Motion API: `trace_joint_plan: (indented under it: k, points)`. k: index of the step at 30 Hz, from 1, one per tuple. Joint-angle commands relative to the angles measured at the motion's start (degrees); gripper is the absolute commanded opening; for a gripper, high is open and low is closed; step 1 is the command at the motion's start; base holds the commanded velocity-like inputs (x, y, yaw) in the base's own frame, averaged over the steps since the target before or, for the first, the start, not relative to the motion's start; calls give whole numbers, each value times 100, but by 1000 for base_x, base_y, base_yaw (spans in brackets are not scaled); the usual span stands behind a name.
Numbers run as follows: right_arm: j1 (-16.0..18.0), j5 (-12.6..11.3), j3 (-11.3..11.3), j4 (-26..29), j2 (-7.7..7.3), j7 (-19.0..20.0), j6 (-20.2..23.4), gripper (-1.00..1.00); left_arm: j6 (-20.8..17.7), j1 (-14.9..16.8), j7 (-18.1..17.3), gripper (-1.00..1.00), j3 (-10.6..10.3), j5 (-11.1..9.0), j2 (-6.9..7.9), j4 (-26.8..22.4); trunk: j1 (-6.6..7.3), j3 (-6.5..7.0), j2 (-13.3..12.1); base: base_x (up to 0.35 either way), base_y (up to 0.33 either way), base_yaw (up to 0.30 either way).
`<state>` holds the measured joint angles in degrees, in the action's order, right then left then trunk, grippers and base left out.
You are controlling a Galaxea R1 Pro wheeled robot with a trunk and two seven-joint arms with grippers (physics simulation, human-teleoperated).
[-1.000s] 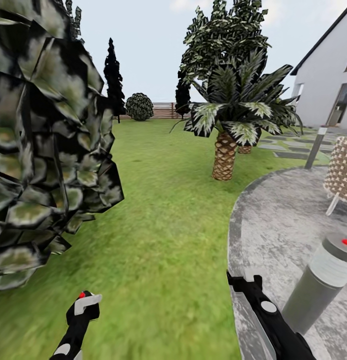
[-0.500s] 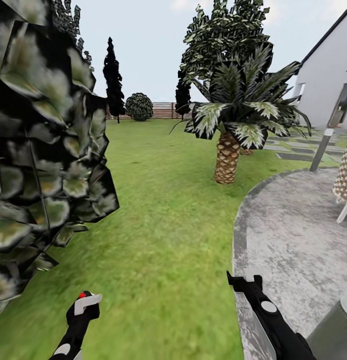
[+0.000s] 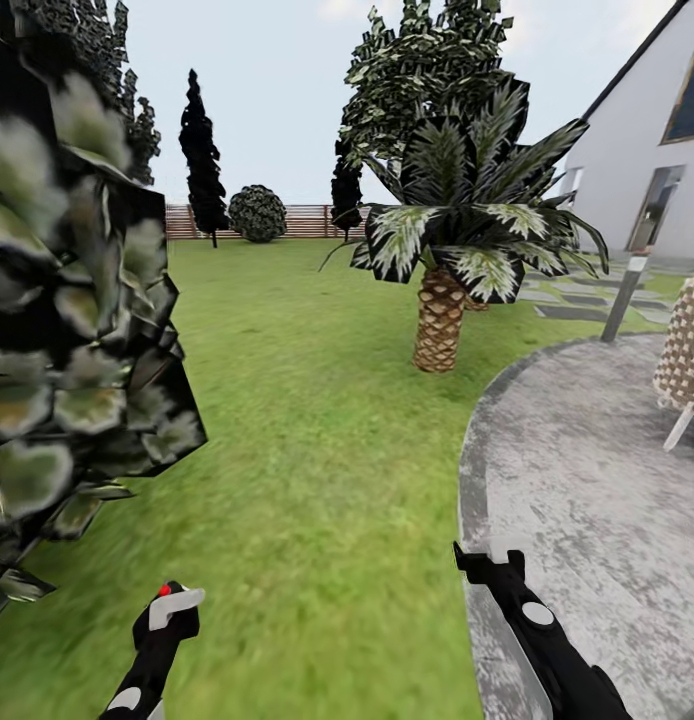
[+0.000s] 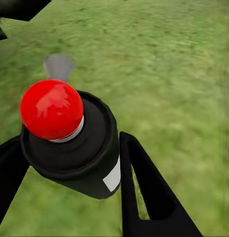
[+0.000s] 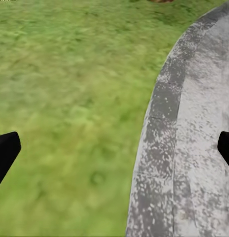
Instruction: In the garden, pick up the pesticide atomizer on the floor and spray pesticide onto both trees until each tree trunk is fully covered.
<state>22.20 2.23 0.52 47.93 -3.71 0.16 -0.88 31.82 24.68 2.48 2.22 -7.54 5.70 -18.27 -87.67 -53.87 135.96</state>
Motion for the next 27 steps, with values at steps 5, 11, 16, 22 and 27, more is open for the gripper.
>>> trace_joint_plan:
  k: [5, 11, 16, 22, 27]
  points:
    - [4, 23, 3, -3, 2, 2, -9, 100, 17, 2, -1, -100, -4, -38, 2, 4, -2, -5, 2, 340, 0, -180]
    - [4, 20, 0, -90, 2, 2, -14, 100, 17, 2, -1, -100, -6, -37, 2, 7, -2, -5, 2, 340, 0, -20]
    - [4, 15, 0, -245, 10, 2, -24, 100, 17, 2, 2, -100, -7, -37, 2, 7, -2, -5, 2, 340, 0, -1]
    - [4, 15, 3, -257, 10, 2, -27, 100, 17, 2, 0, -100, -4, -37, 2, 7, -2, -5, 2, 340, 0, 0]
    - [4, 13, 2, -258, 7, 2, -27, 100, 17, 2, 1, -100, -5, -37, 2, 7, -2, -5, 2, 340, 0, 0]
